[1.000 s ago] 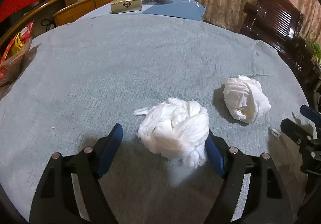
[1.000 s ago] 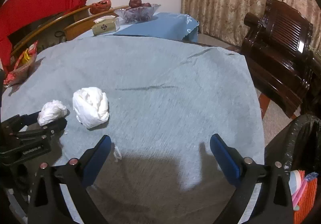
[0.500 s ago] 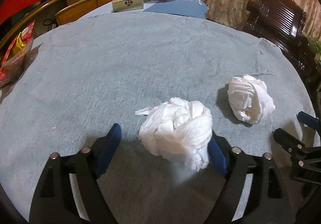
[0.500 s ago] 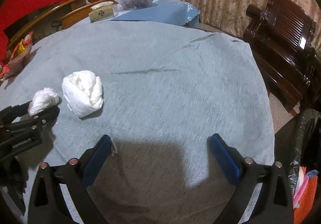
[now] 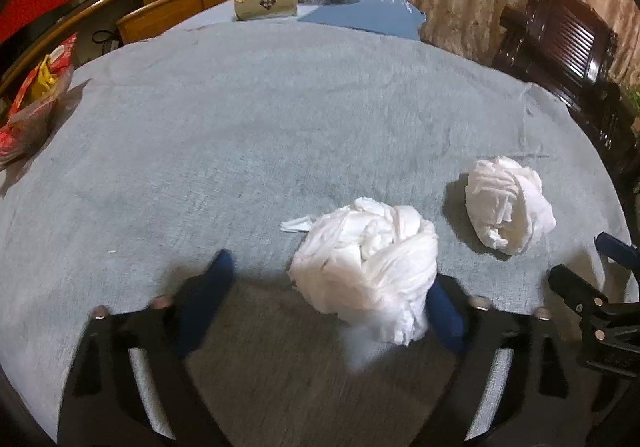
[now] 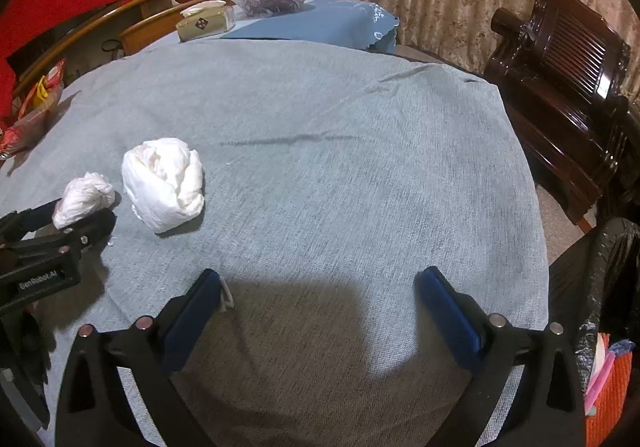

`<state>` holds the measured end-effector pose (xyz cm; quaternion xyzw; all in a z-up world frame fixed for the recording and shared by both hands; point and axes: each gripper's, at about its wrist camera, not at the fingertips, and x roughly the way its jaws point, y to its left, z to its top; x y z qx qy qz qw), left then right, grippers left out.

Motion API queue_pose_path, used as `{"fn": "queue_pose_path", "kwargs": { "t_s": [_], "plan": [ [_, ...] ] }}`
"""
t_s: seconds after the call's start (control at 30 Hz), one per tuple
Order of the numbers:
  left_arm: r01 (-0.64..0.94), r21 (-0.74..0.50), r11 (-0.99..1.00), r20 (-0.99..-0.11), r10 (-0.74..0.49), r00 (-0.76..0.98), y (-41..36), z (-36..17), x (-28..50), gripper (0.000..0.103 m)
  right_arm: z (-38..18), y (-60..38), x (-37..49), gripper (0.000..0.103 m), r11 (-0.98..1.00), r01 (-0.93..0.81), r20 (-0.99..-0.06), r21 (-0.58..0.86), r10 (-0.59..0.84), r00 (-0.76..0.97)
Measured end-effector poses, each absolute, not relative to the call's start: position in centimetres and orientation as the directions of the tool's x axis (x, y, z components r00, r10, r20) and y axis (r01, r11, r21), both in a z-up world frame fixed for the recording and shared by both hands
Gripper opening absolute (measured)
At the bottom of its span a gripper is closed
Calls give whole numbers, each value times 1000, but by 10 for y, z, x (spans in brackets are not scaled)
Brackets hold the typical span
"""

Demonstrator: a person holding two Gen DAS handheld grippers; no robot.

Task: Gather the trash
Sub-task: 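Grasp a white tissue wad with the left tool while the right grasps the other wad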

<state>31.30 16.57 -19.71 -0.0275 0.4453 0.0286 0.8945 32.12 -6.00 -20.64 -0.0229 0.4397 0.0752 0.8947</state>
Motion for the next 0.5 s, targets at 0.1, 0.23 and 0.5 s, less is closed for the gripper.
{"fn": "queue_pose_path", "kwargs": {
  "t_s": [0.1, 0.23, 0.5],
  "plan": [
    [-68, -40, 997, -788, 10, 616, 170, -194, 309, 50, -205, -60, 323, 98, 988, -156, -793, 19, 110, 599],
    [-56, -84, 995, -783, -31, 621, 183, -192, 305, 33, -195, -47, 323, 97, 980, -198, -768, 28, 148, 623],
    [-87, -64, 994, -782, 4, 623, 203, -189, 298, 32, -184, -4, 334, 93, 954, -298, -750, 40, 226, 622]
  ]
}}
